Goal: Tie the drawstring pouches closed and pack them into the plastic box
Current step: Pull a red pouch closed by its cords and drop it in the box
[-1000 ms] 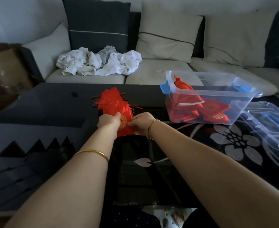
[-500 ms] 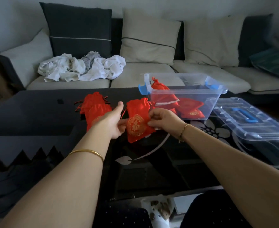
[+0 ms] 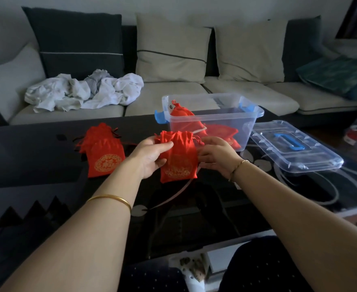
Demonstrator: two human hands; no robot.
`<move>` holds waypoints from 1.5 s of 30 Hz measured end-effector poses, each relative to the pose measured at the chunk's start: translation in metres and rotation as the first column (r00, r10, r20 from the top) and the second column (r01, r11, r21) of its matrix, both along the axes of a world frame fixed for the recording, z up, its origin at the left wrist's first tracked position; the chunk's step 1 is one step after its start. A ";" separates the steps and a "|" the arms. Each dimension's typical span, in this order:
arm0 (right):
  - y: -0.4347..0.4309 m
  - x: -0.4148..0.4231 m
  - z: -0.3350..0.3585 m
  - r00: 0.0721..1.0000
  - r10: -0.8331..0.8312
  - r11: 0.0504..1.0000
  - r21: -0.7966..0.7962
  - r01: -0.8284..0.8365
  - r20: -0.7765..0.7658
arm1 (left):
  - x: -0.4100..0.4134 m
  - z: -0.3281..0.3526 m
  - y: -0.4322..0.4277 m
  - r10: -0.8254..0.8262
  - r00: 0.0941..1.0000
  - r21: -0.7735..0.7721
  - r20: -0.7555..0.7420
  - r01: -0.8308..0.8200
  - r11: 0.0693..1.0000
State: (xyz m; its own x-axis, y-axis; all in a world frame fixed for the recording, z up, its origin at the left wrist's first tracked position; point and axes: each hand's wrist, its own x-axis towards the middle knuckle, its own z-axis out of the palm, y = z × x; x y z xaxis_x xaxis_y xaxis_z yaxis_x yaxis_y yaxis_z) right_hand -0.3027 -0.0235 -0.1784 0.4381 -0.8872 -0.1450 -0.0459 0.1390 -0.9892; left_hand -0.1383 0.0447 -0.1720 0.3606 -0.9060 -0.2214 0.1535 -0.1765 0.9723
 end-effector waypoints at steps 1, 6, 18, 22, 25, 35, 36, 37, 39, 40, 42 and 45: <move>-0.001 -0.001 0.000 1.000 -0.002 1.000 0.021 0.002 0.018 | 0.000 0.000 0.000 -0.005 1.000 0.000 0.002 0.005 1.000; -0.003 -0.004 0.002 1.000 -0.006 0.997 -0.076 0.005 -0.011 | 0.001 0.001 0.003 -0.024 0.999 -0.017 -0.024 0.024 1.000; -0.004 -0.003 -0.002 0.996 -0.065 0.985 -0.166 0.055 -0.054 | 0.015 0.008 0.010 0.054 0.962 -0.035 -0.267 -0.066 0.997; -0.006 -0.004 -0.004 0.995 -0.091 0.982 -0.167 0.083 -0.043 | 0.018 0.007 0.012 0.071 0.989 0.038 -0.129 -0.067 0.997; -0.007 -0.004 -0.004 0.996 -0.073 0.982 -0.180 0.062 -0.054 | 0.018 0.005 0.012 0.080 0.996 0.021 -0.040 -0.080 0.997; -0.005 0.000 -0.005 0.995 -0.068 0.977 -0.207 0.051 -0.077 | 0.020 0.000 0.002 0.184 0.979 0.081 0.087 -0.191 0.978; -0.006 0.001 -0.005 0.995 -0.077 0.977 -0.206 0.061 -0.069 | 0.021 -0.001 0.001 0.202 0.975 0.098 0.091 -0.210 0.973; -0.006 0.002 -0.005 0.996 -0.079 0.979 -0.190 0.070 -0.041 | 0.022 -0.002 0.001 0.217 0.972 0.112 0.090 -0.226 0.968; -0.006 0.004 -0.001 0.995 -0.068 0.992 -0.103 0.075 0.074 | 0.022 -0.004 -0.001 0.237 0.969 0.120 0.073 -0.244 0.962; -0.006 0.006 0.001 0.988 -0.058 0.997 -0.049 0.065 0.143 | 0.022 -0.004 -0.002 0.241 0.969 0.115 0.059 -0.247 0.962; -0.005 0.008 0.004 0.973 -0.039 0.999 0.009 0.038 0.227 | 0.020 -0.005 -0.003 0.235 0.971 0.099 0.046 -0.239 0.966; -0.004 0.011 0.005 0.966 -0.013 1.000 0.003 0.013 0.257 | 0.019 -0.004 -0.003 0.211 0.976 0.094 0.057 -0.216 0.972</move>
State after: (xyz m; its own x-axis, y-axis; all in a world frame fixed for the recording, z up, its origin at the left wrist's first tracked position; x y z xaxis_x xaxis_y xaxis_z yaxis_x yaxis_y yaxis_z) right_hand -0.2919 -0.0278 -0.1732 0.4489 -0.8931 -0.0302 0.2112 0.1389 -0.9675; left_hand -0.1192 0.0417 -0.1760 0.5555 -0.7813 -0.2847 0.1537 -0.2400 0.9585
